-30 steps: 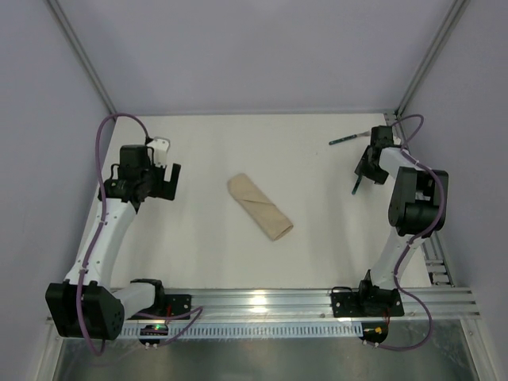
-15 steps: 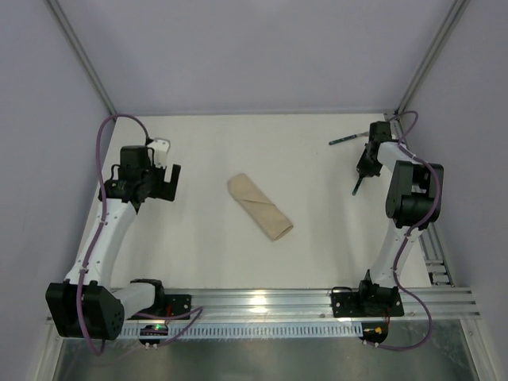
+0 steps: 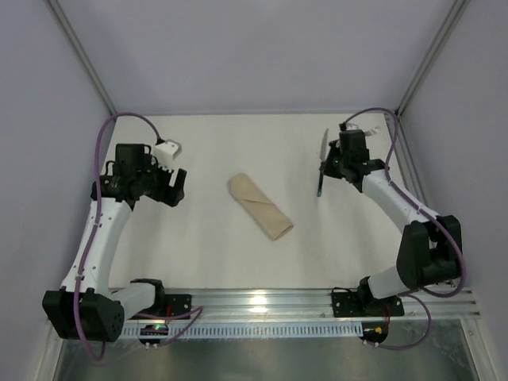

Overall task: Fold the napkin into a case and place the utensils inside
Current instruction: Pass from the right arm to the left

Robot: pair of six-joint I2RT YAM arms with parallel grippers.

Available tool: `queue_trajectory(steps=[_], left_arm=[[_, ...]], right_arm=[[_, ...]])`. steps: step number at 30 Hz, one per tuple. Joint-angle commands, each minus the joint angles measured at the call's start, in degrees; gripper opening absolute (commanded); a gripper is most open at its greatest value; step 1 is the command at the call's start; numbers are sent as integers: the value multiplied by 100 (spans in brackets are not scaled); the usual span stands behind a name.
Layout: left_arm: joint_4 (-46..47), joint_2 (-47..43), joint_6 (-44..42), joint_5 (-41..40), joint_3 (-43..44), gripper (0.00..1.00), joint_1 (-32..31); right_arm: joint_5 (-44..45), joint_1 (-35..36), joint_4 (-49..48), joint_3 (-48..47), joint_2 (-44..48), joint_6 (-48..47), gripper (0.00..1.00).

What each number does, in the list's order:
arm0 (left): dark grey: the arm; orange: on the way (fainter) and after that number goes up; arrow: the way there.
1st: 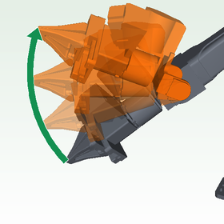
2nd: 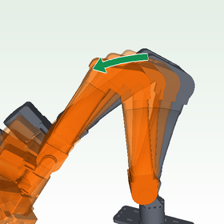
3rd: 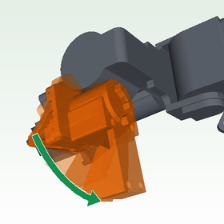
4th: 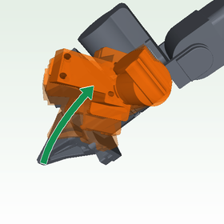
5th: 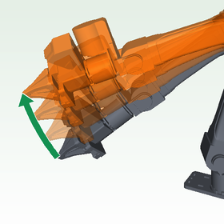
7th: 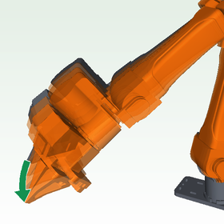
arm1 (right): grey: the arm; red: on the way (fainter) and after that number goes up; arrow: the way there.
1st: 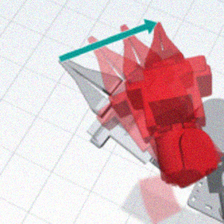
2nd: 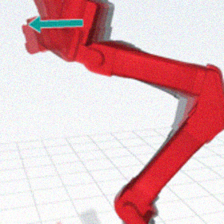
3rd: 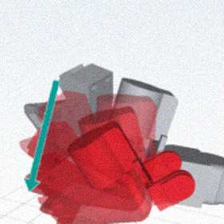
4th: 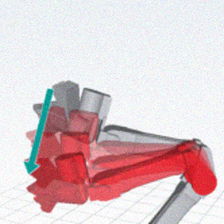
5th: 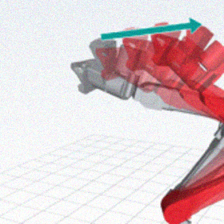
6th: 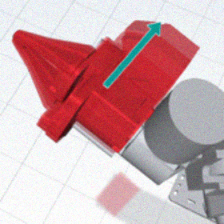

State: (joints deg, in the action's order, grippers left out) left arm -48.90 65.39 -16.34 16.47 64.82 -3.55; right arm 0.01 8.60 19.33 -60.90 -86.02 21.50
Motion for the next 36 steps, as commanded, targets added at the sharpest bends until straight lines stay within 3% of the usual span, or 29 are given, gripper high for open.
queue_trajectory(steps=[1, 6, 10, 14, 23, 26, 32, 33, 36], left_arm=[[-776, -316, -352, 1057, 522, 80, 30], [-1323, -465, -379, 1745, 795, 83, 21], [-1446, -606, -318, 1974, 901, 85, -23], [-1333, -764, -168, 2211, 849, 87, -58], [-1148, -993, -19, 2546, 699, 89, -67], [-946, -1028, 121, 2213, 638, 83, -67], [-533, -967, 420, 2212, 629, 61, -67], [-506, -949, 438, 2177, 629, 53, -67], [-418, -922, 465, 2115, 611, 39, -75]], right_arm=[[277, 1176, -1034, -53, 725, 556, 4], [544, 2985, -2291, -325, 701, 1146, 4], [517, 3962, -3355, -781, 271, 1541, 4], [640, 4579, -4278, -1204, -248, 1857, 4], [1045, 5090, -4860, -1609, -776, 2051, 4], [1036, 5143, -4913, -1600, -785, 2113, 4], [1071, 5283, -5027, -1574, -811, 2236, 4], [1045, 5301, -5044, -1582, -820, 2245, 4], [975, 5319, -5053, -1600, -838, 2297, 4]])
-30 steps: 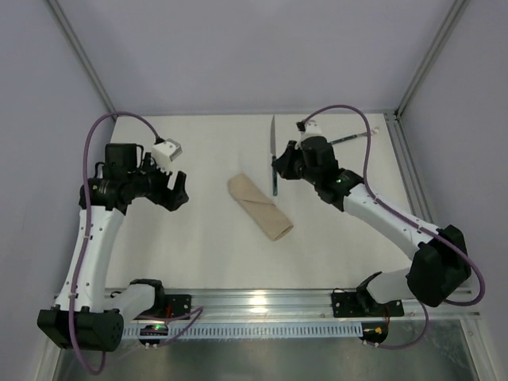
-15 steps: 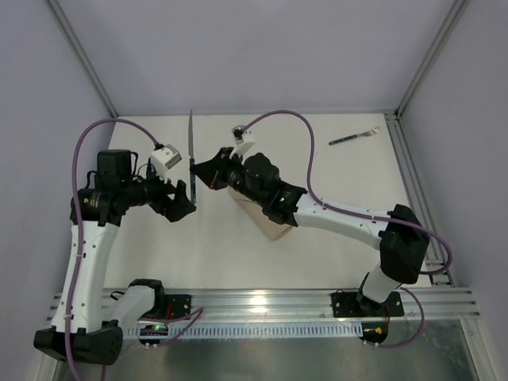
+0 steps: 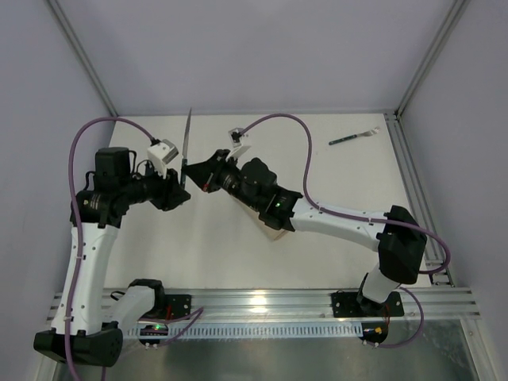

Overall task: Fold the napkin into a case and place the utensils inside
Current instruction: Pass from the right arm to the left, then pass from the left arm to the right

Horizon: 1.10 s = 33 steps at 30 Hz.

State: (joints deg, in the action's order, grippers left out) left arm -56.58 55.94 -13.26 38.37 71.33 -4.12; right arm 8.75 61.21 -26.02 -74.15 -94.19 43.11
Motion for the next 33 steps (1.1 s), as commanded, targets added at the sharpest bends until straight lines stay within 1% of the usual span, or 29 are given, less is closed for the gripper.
queue_trajectory(steps=[1, 2, 3, 5, 6, 9, 10, 11, 12, 13, 14, 15, 16, 18, 19, 20, 21, 22, 23, 24, 26, 27, 28, 29, 31, 32, 33], left_arm=[[358, 31, 165, -75, -40, 34, -10], [375, 22, 174, -84, -40, 29, -10], [384, 22, 192, -119, -40, 17, -10], [393, 13, 209, -110, -40, 7, -10], [376, 13, 201, -93, -40, 0, -10], [314, 4, 174, -162, -49, 0, -10], [279, -4, 166, -415, -49, 0, -19], [253, -4, 157, -549, -49, 0, -10], [218, -13, 113, -680, -58, 0, -10], [174, -13, 61, -838, -119, 0, -10], [173, -13, -36, -866, -163, 0, -10], [147, 13, -89, -849, -207, 0, -10], [95, 39, -133, -805, -251, 0, -10], [-28, 127, -396, -402, -313, 0, -19], [-281, 284, -510, -235, -295, 0, -19], [-440, 373, -633, 10, -234, 0, -10], [-607, 469, -895, 65, -181, 0, -19], [-774, 662, -1011, 91, -129, 0, -10], [-1133, 751, -1134, 109, -67, 0, -10], [-1319, 821, -1414, 135, 38, 0, -19], [-1757, 971, -1688, 171, 83, 0, -19], [-1865, 989, -1802, 171, 74, 0, -19], [-1961, 1015, -1986, 171, 65, 0, -27], [-2049, 1041, -2040, 171, 48, 0, -27], [-2199, 1059, -2180, 206, -5, 0, -27], [-2235, 1059, -2216, 215, -22, 0, -27], [-2270, 1059, -2234, 232, -49, 0, -27]], right_arm=[[92, 66, -527, -267, -20, 136, 4], [83, 58, -518, -258, -20, 153, 4], [83, 66, -527, -249, -20, 162, 4], [74, 66, -518, -223, -20, 206, 4], [56, 66, -535, -205, -38, 215, 4], [-110, 66, -579, -205, -64, 23, 4], [-276, 66, -562, -162, -21, -170, 4], [-330, 66, -527, -100, 41, -433, 6], [-357, 66, -457, 5, 146, -1166, 12], [-374, 66, -370, 354, 486, -1582, 19], [-470, 66, -351, 584, 698, -2074, 34], [-523, 84, -308, 1056, 927, -3158, 39], [-559, 119, -177, 1304, 1399, -3786, 43], [-629, 224, -79, 1770, 1841, -5148, 50], [-812, 320, 0, 2225, 2043, -6599, 52], [-1153, 365, -8, 2430, 2402, -7301, 53], [-1522, 409, -34, 2780, 2519, -7996, 54], [-1613, 548, -35, 2879, 2598, -9282, 56], [-1614, 611, 35, 2906, 2590, -9799, 58], [-1457, 698, 140, 2723, 2512, -10196, 58], [-1359, 831, 842, 2337, 2118, -10995, 58], [-1333, 875, 1036, 1969, 1968, -11209, 58], [-1298, 910, 1168, 1853, 1827, -11411, 58], [-1289, 971, 1161, 1764, 1695, -11848, 58], [-1280, 998, 1239, 1510, 1343, -12202, 58], [-1271, 998, 1388, 1378, 1220, -12308, 58], [-1227, 998, 1755, 1072, 984, -12475, 58]])
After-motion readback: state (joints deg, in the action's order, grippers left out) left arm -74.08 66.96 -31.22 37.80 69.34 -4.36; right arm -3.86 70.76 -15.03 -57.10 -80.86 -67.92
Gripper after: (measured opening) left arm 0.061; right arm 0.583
